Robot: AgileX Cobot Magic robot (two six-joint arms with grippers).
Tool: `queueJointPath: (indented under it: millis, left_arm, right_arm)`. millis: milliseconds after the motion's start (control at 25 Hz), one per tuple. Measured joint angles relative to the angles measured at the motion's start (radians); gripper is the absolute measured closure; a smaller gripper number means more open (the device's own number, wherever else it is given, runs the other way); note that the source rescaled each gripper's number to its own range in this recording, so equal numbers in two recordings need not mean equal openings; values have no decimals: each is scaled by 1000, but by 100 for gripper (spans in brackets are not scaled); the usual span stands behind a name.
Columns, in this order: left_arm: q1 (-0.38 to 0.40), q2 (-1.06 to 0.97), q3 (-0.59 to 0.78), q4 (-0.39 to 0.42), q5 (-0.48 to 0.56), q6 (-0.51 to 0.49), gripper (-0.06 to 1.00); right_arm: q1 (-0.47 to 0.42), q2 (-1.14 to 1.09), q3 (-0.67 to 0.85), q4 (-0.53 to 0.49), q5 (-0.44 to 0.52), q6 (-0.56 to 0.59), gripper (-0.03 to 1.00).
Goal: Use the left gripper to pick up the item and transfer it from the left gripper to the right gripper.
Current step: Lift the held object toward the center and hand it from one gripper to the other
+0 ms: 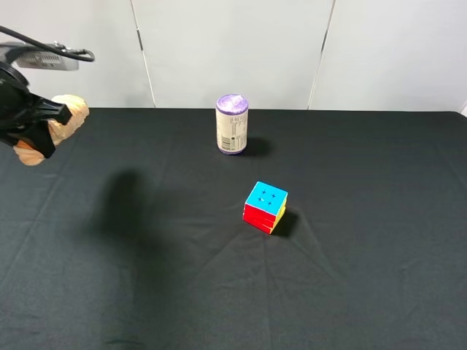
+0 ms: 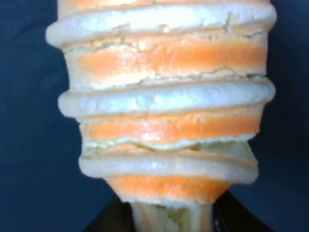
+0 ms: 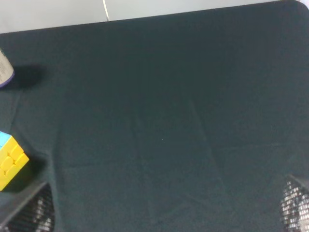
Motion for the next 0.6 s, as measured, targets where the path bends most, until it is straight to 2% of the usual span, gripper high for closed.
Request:
queueJointPath:
  millis: [360,600]
  left_arm:
    - [-8,-93,0,-118,73,140,92]
    - [-128,-96,0,-123,80,195,92]
  right_arm:
    - [0,0,0,0,0,0,-3]
    - [0,0,0,0,0,0,-3]
